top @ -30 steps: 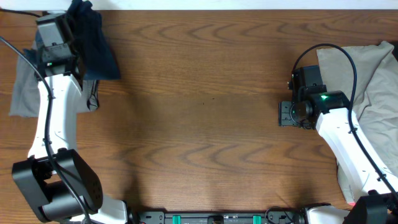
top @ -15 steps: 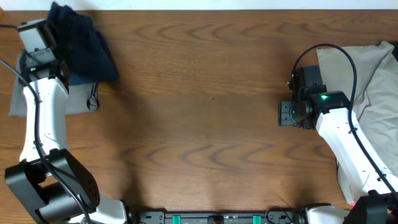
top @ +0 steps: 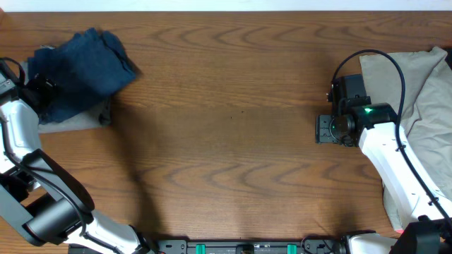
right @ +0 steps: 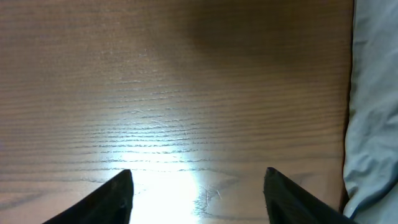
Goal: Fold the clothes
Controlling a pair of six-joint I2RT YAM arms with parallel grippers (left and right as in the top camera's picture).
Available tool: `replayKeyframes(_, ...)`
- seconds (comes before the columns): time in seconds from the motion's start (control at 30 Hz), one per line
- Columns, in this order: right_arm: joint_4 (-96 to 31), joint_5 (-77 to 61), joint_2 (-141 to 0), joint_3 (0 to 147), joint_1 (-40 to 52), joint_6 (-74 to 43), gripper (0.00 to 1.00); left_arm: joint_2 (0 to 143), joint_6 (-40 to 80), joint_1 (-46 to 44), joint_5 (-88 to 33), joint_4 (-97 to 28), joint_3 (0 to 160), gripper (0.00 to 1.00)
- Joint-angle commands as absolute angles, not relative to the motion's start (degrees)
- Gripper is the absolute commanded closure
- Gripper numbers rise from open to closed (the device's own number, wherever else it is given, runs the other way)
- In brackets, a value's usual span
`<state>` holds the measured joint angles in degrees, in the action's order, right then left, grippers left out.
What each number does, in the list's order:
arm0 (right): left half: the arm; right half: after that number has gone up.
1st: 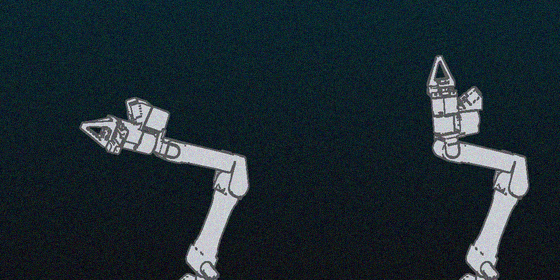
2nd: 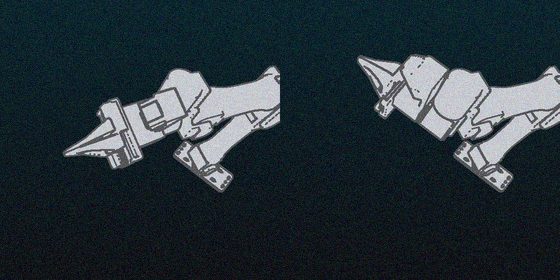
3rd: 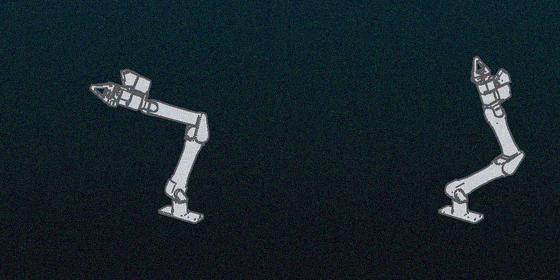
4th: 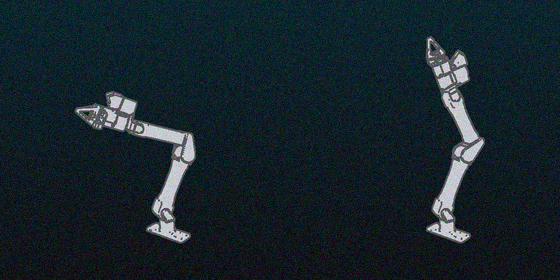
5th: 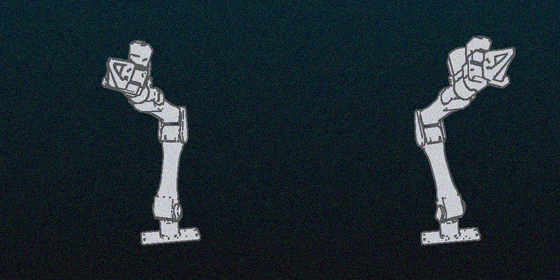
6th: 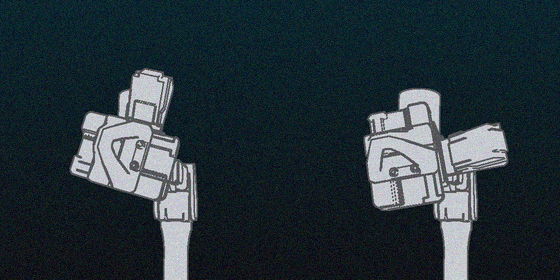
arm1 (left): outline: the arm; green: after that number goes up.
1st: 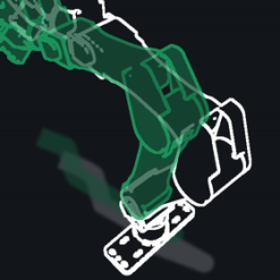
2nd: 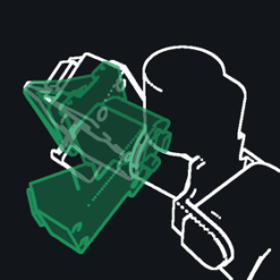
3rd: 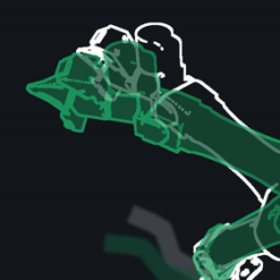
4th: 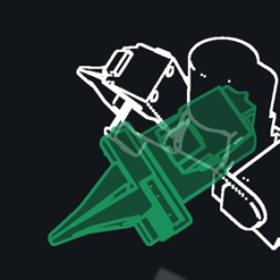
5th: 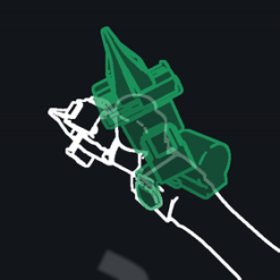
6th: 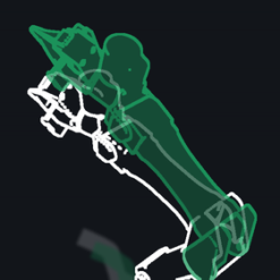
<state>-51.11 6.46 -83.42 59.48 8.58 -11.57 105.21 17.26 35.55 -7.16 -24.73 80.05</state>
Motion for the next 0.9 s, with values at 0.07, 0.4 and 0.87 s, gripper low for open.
replayKeyframes(0.07, -49.06, 4.25, -82.72, 59.7, 8.25, -11.92, 0.21, 102.78, 19.16, 31.97, -16.08, -24.45, 80.01, 0.02)
replayKeyframes(0.4, -34.11, -6.55, -82.83, 59.7, 7.99, -9.13, 0.04, 102.48, 14.79, 13.58, -15.7, -29.71, 79.99, 0.02)
replayKeyframes(0.87, -53.34, -8.75, -82.89, 59.44, 5.96, -9.13, 0.01, 102.5, 11.22, -1.87, -13.74, -67.72, 79.99, 0.02)
